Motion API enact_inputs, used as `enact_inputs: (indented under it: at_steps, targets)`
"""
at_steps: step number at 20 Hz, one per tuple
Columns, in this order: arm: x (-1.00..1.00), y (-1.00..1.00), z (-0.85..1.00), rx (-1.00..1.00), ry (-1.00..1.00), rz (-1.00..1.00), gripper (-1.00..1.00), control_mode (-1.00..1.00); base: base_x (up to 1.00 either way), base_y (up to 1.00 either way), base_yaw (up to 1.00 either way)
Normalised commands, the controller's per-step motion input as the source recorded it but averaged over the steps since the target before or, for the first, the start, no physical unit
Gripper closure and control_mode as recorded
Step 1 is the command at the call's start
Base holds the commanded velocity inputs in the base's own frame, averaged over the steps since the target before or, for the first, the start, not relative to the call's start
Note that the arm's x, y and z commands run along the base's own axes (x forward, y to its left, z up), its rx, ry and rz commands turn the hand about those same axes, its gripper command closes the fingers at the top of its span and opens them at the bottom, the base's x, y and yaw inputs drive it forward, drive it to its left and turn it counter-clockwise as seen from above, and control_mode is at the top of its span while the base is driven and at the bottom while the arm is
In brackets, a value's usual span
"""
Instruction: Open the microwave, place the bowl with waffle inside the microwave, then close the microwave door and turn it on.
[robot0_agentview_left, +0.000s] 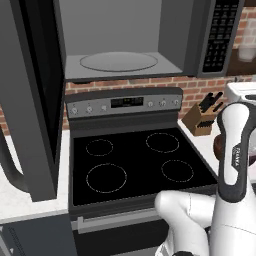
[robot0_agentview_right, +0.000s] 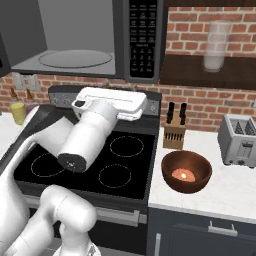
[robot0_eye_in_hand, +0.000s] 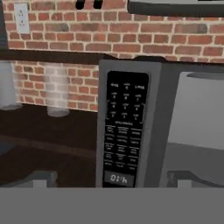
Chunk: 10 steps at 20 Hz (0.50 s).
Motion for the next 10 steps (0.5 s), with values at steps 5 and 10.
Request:
enact_inputs:
  at_steps: [5,10]
  targets:
    - [0.00,-0.21,-0.02,-0.38,0.79,0.00,-1.00,-1.00,0.00,0.00,0.00]
    - [-0.01,-0.40,-0.23,-0.37,0.73,0.00,-1.00,-1.00,0.00,0.00,0.00]
